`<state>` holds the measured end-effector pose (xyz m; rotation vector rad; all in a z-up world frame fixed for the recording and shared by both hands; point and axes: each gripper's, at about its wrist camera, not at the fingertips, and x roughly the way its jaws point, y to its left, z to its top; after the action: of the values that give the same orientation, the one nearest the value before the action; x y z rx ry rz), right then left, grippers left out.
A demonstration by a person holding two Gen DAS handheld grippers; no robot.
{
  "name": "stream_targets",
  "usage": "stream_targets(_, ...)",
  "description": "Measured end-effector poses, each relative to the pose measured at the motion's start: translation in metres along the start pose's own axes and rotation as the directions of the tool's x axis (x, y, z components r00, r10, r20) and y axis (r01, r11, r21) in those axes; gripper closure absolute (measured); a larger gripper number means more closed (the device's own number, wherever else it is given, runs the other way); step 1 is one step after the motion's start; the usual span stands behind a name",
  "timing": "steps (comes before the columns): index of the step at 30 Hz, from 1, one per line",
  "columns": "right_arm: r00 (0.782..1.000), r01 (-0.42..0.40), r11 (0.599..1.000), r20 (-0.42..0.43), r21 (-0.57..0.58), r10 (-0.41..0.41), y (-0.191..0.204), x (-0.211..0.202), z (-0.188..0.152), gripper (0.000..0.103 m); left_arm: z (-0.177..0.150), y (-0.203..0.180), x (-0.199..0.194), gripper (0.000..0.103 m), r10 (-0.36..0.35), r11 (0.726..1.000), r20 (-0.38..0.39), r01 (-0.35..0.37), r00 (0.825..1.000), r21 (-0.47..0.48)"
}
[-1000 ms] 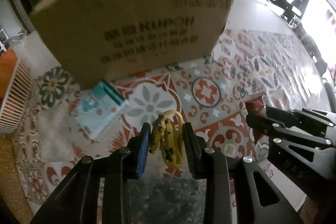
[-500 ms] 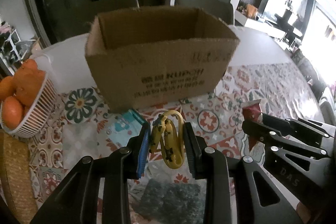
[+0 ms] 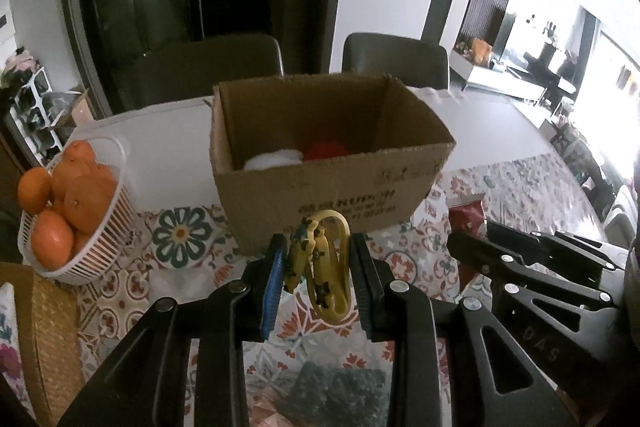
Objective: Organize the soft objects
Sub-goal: 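Carry the yellow cable with the left gripper while the right gripper carries the candy packet to the box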
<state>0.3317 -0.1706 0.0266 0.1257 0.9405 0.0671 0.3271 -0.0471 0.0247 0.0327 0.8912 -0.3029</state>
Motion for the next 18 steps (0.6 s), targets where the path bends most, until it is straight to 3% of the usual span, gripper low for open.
stream_targets(18, 0.996, -0.037, 0.999, 0.085, -0.026, 0.04, 0.01, -0.013, 0.056, 0.079, 0.05, 0.008, -0.017, 0.071, 0.022, 1.0, 0.079, -0.024, 0.997, 0.014)
